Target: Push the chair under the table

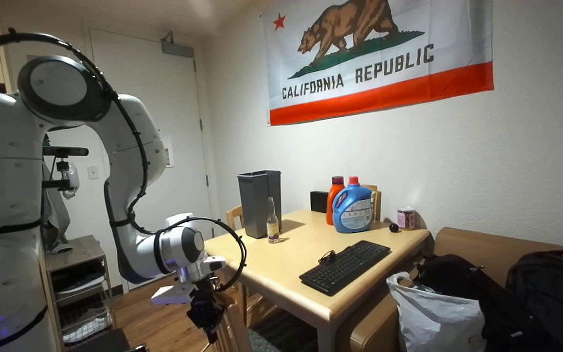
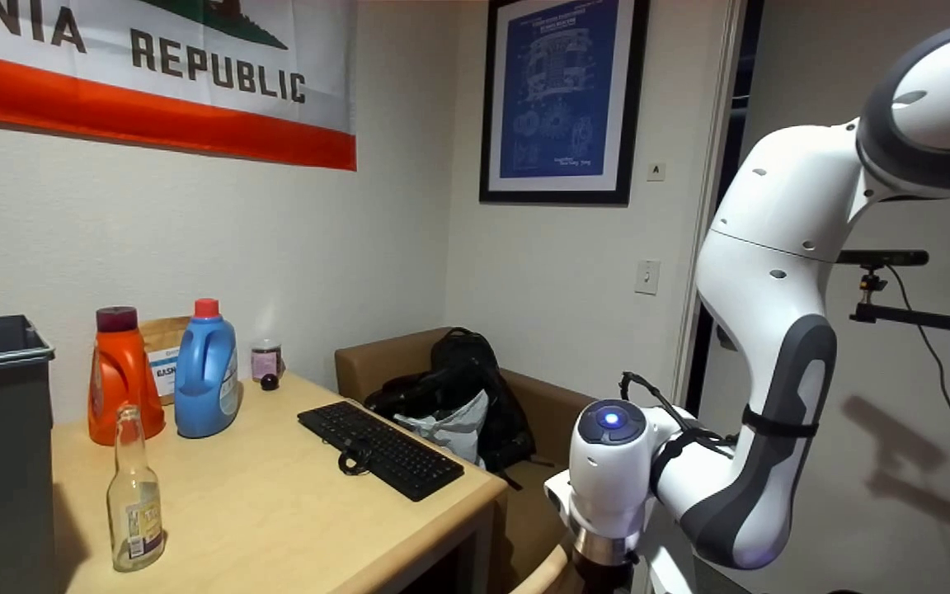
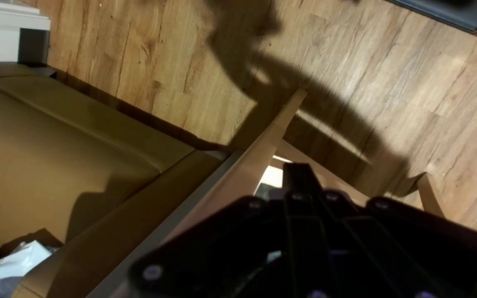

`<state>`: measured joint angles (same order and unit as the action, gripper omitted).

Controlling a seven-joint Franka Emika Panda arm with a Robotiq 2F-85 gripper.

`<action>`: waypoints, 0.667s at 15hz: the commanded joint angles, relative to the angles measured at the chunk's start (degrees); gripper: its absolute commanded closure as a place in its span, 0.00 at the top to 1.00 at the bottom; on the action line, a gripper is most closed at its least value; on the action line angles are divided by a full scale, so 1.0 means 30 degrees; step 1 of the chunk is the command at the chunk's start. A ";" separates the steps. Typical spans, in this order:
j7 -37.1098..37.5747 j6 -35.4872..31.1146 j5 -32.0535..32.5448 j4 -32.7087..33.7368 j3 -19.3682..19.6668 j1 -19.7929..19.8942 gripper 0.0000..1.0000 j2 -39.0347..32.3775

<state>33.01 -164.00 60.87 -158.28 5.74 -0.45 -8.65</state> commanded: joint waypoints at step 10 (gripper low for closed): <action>-0.2673 0.2953 -0.6364 0.2313 -0.2005 -0.0137 0.00 -0.1035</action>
<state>27.99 -158.43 46.29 -156.01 1.75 -0.55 -11.12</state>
